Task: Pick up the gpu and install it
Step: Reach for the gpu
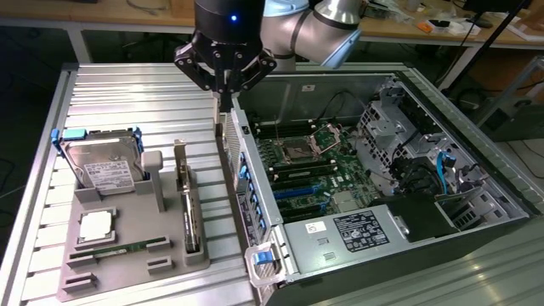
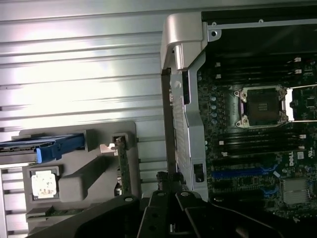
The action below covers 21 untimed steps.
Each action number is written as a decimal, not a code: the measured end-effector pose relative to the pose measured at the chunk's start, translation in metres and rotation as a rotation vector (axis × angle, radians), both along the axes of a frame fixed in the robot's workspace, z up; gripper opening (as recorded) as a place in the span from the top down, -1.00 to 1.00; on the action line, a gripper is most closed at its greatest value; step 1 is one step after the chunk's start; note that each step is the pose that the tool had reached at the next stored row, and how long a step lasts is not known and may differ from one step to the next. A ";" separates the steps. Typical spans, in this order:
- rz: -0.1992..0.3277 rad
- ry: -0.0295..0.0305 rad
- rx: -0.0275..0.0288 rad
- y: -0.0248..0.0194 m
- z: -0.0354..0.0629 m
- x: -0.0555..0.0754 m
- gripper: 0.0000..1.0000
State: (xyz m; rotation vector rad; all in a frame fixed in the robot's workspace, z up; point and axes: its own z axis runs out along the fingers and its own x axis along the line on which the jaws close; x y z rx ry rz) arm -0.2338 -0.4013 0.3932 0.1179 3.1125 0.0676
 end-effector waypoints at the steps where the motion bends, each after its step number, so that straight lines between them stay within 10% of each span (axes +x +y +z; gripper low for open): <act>1: 0.000 0.0000 0.0000 -0.0001 0.0000 -0.001 0.79; 9: 0.000 0.0000 0.0000 -0.0026 0.0000 -0.012 0.79; 21: 0.000 0.0001 -0.0001 -0.0180 0.0000 -0.039 0.79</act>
